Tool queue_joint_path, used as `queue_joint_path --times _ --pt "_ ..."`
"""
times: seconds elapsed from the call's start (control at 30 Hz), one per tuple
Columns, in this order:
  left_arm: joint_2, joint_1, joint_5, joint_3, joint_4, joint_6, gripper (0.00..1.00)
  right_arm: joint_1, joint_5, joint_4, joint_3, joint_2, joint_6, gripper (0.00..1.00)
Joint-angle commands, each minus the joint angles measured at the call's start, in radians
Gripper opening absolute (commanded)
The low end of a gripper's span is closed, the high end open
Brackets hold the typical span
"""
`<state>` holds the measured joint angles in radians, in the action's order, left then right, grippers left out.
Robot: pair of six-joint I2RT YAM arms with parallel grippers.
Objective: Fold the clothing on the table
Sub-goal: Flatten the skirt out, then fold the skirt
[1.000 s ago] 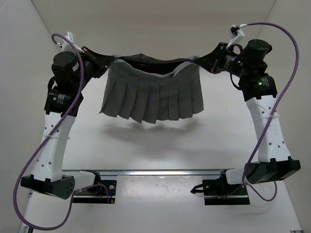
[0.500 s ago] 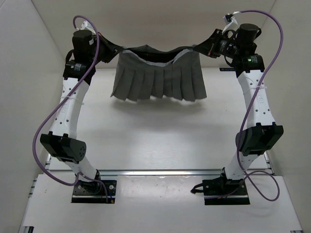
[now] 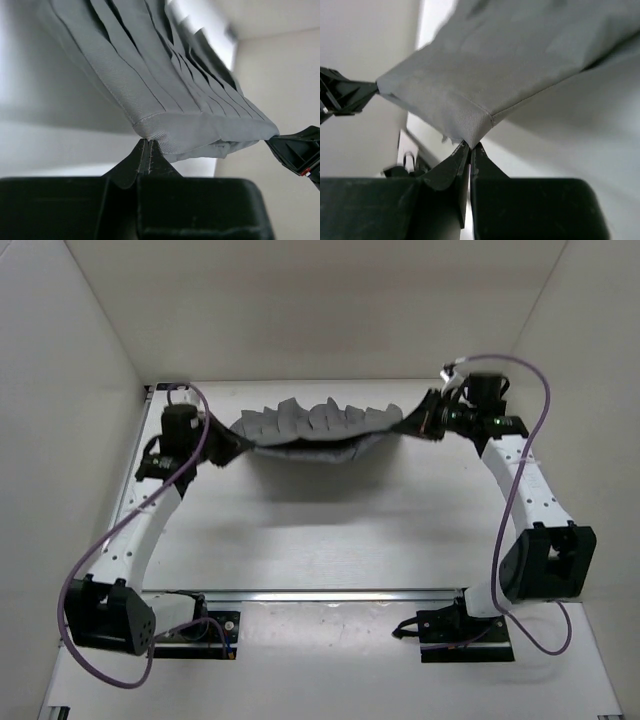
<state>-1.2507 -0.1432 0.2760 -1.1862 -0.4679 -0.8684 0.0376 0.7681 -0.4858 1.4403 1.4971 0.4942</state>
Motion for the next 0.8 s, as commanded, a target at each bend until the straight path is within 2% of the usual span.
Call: queue_joint_path --times 0.0,0.07,0.23,0.4,0.57,0.77 --pt "0.137 -0.009 0.04 0.193 0.009 -0.046 0.0 0.018 0.004 -0.011 -0.22 -0.135 -0.005 0.0" --pt "0.219 -0.016 0.057 0.323 -0.014 -0.056 0.0 0.025 0.002 -0.04 -0.332 -0.199 -0.008 0.0" --pt "0.423 -0.01 0.095 0.528 -0.165 -0.101 0.0 0.062 0.011 -0.109 -0.633 -0.356 -0.003 0.0" --pt "0.624 -0.056 0.115 0.652 -0.354 -0.205 0.0 0.111 0.022 -0.229 -0.77 -0.475 0.014 0.0" --pt "0.743 -0.094 0.158 0.711 -0.394 -0.332 0.0 0.113 0.063 -0.301 -0.86 -0.566 0.02 0.0" --pt "0.703 -0.096 0.13 0.584 -0.501 -0.302 0.0 0.111 0.063 -0.355 -0.789 -0.537 -0.019 0.0"
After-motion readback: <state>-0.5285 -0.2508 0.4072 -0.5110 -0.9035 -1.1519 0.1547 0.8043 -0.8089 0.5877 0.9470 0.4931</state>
